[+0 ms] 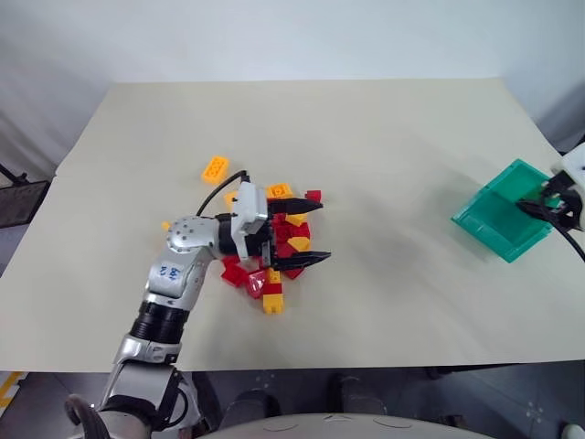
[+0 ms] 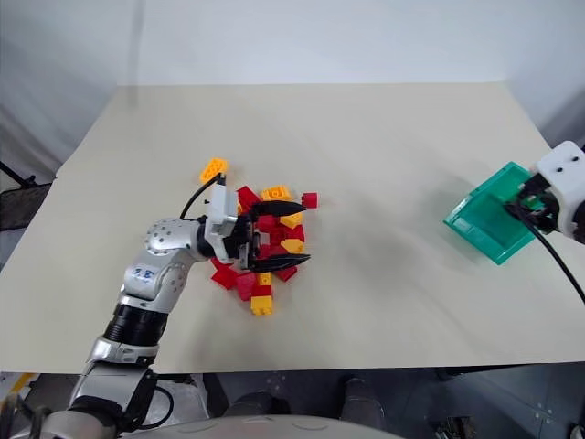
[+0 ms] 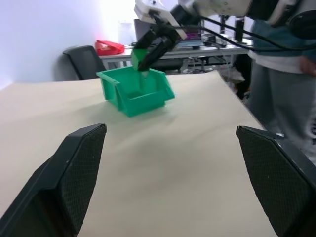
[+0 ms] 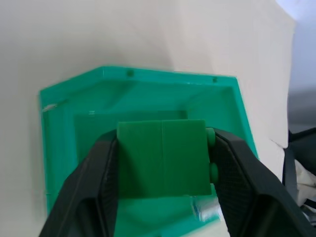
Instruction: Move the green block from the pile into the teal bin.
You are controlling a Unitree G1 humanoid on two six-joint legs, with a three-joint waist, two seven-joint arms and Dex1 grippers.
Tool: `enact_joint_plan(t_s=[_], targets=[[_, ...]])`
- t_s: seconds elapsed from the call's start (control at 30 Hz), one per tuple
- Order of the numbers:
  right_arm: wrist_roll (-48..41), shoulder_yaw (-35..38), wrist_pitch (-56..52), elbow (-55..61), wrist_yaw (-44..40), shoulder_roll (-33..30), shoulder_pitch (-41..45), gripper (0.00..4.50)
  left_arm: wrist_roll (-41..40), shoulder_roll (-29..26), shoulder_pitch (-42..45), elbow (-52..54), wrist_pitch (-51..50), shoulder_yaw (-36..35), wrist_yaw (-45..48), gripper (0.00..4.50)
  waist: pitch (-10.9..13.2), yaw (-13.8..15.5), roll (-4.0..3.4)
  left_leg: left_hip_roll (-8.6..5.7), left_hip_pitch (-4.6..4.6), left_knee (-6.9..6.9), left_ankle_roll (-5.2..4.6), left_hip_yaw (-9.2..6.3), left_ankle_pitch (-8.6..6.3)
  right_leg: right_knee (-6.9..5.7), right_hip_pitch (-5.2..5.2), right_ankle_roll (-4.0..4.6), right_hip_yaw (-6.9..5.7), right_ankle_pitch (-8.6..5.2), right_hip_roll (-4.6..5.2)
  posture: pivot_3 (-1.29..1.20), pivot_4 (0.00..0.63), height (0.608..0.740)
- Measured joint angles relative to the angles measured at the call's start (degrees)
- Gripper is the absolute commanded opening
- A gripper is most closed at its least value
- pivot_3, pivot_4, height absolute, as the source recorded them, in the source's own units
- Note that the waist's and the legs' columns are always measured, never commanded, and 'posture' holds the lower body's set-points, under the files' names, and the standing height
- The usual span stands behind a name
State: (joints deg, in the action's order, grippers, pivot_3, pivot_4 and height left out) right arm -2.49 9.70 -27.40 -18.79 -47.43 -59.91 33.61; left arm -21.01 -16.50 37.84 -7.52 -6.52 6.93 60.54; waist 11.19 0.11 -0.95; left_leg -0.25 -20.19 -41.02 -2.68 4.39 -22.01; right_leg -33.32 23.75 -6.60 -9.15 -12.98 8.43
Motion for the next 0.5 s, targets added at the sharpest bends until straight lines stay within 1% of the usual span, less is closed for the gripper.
enact_joint_plan(t_s=[0.07,0.13,0.23,0.4,0.43,0.5], targets=[[1.1,-2.0,2.5,-3.9,1.6,1.9,2.5,2.89,1.6,1.5,1.6,-1.8,0.8,0.6,-1.9,4.5,0.0,0.0,0.0,0.0,0.01,0.01,0.0,-0.02,0.0,-0.03,0.0,-0.02,0.0,0.01,0.0,0.0,0.15,0.74],[2.4,-3.8,4.9,-8.4,3.2,3.5,4.9,3.48,3.1,2.9,3.0,-3.7,1.0,0.9,-4.2,4.5,0.0,-0.1,0.0,-0.01,-0.01,0.01,0.0,-0.05,0.0,-0.03,0.01,-0.03,-0.02,0.02,0.0,0.0,0.15,0.74],[3.6,-5.2,7.2,-12.3,4.0,4.3,6.6,4.46,3.9,4.5,4.5,-4.6,0.5,1.0,-6.7,4.5,0.0,0.3,-0.01,-0.02,-0.1,0.04,-0.01,-0.19,0.0,0.0,0.04,-0.07,-0.11,0.04,0.01,0.0,0.15,0.74],[3.5,-4.9,7.4,-12.6,3.9,3.8,6.6,4.46,3.1,4.3,4.7,-3.5,-4.8,0.8,-8.4,4.5,0.0,0.5,-0.02,-0.03,-0.16,0.08,-0.01,-0.2,0.0,0.12,0.05,-0.12,-0.15,0.06,0.0,0.0,0.15,0.74],[3.0,-4.4,7.2,-11.5,3.3,3.5,6.1,4.46,2.3,3.9,4.6,-2.4,-7.1,0.6,-8.4,4.5,0.0,0.6,-0.02,-0.03,-0.16,0.07,-0.01,-0.21,0.0,0.12,0.05,-0.12,-0.14,0.06,0.0,0.0,0.15,0.74],[-1.2,-1.7,6.4,-4.7,-0.8,3.0,3.1,4.46,-0.3,1.5,4.0,1.1,-11.8,-1.2,-8.5,4.5,0.0,0.7,-0.04,0.02,-0.17,0.07,0.0,-0.31,0.0,0.12,0.06,-0.11,-0.13,0.06,-0.03,0.0,0.15,0.74]])
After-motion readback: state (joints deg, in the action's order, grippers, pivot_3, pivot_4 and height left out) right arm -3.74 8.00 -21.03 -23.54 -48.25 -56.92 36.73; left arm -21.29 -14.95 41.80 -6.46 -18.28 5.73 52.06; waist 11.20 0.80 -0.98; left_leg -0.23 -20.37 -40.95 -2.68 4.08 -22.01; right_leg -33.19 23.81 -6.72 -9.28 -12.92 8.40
